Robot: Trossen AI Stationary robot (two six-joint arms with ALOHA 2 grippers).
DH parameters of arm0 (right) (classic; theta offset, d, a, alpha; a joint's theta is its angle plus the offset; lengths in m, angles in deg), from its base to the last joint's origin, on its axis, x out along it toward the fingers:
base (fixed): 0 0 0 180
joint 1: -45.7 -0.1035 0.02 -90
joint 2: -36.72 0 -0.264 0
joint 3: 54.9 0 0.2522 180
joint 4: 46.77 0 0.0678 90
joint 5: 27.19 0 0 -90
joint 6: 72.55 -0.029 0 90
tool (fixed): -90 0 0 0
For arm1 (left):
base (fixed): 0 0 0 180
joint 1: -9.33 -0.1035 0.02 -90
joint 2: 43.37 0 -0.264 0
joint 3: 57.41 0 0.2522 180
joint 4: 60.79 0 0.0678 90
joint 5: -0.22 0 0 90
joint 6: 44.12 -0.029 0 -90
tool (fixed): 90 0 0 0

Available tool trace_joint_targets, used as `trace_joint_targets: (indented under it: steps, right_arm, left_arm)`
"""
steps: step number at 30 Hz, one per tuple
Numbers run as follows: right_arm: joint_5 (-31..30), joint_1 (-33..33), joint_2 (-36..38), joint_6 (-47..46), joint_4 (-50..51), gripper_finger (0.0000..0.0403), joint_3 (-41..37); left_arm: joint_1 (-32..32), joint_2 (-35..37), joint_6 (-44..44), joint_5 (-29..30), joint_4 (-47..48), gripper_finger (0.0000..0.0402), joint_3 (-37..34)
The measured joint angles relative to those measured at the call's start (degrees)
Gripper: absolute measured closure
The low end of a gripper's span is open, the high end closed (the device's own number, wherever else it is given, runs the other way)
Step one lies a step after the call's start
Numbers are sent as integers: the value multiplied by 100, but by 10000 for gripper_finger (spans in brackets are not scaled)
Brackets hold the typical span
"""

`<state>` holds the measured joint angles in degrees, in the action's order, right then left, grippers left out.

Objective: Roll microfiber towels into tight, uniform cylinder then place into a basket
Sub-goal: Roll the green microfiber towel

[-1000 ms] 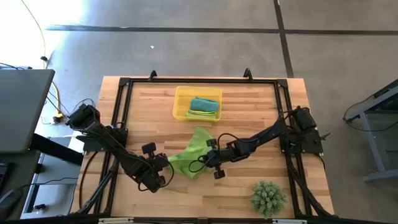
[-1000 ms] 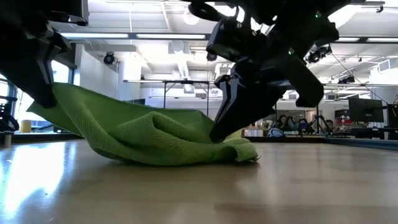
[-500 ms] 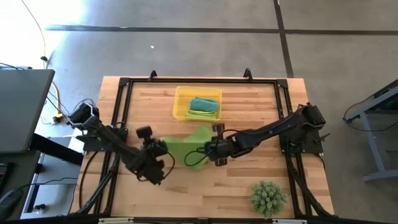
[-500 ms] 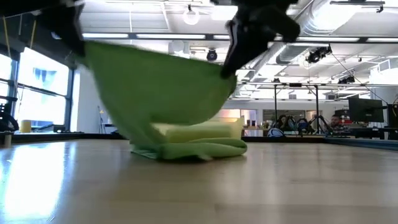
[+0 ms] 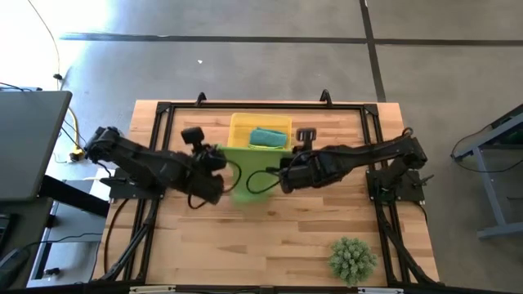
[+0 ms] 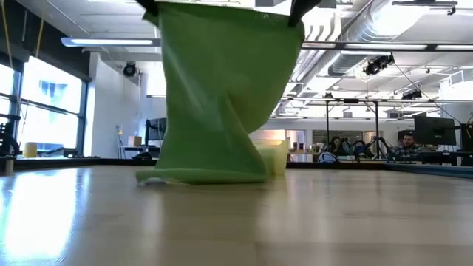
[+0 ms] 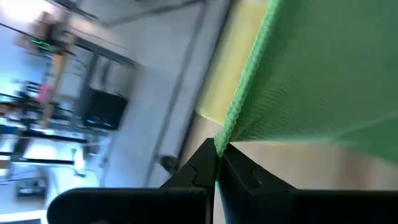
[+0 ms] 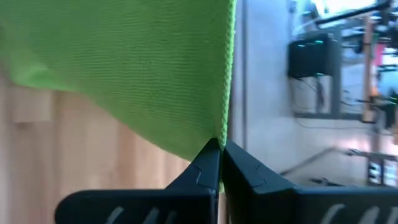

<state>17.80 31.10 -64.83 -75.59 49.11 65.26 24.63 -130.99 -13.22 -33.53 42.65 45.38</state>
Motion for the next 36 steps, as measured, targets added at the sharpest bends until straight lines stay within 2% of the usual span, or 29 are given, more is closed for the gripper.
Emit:
trace_joint_targets:
  steps: [6, 11, 16, 23, 28, 32, 36]
  right_arm:
    - [-361, 440, -3, 39, 633, 402, 511]
    - [-603, 836, -3, 49, 739, 402, 789]
    - [-663, 1133, -3, 606, 748, 402, 994]
    - [-1453, 1274, -3, 1361, 700, 402, 1347]
    - [-2149, 1274, -3, 1848, 671, 402, 1622]
    - [-2164, 1235, -3, 1737, 669, 402, 1837]
    - [-1673, 1052, -1, 1545, 708, 402, 1917]
  left_arm:
    - [-683, 212, -870, 554, -58, 401, 371]
    - [-1140, 314, -1551, 680, -270, 401, 600]
    - [-1431, 352, -2176, 743, -489, 401, 860]
    - [-1711, 352, -3468, 942, -1236, 402, 1101]
    - [-1863, 357, -4361, 1432, -2064, 401, 1275]
    - [-1880, 357, -4663, 1487, -2539, 401, 1408]
    - [-1685, 362, -4317, 1267, -2517, 401, 1454]
